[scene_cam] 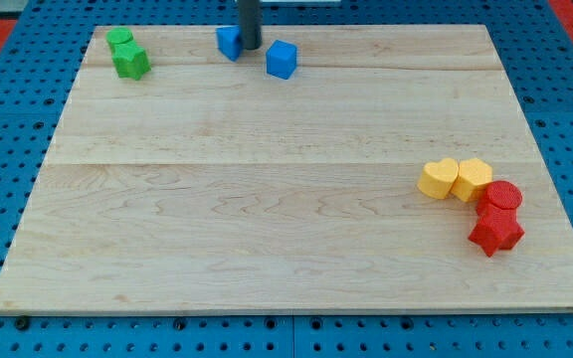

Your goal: Move the blue blocks to form a group with green blocks

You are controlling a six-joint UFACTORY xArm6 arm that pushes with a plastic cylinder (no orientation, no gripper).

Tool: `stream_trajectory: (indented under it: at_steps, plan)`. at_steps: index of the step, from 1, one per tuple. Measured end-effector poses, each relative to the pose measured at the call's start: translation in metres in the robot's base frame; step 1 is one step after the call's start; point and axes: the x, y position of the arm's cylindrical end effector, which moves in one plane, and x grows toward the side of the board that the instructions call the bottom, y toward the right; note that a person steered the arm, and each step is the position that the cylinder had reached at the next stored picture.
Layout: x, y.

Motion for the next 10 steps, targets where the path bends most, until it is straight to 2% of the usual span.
stream_trajectory:
  at_steps: [1,3,4,6,7,8,9,10]
  plan:
    - [-0.003,-0.031]
    - [-0.036,-0.044]
    - [-0.004,-0.080]
    - [-0.028,0.112]
    - [0.025,0.125]
    - [0.037,0.065]
    - [0.039,-0.047]
    - [0.045,-0.019]
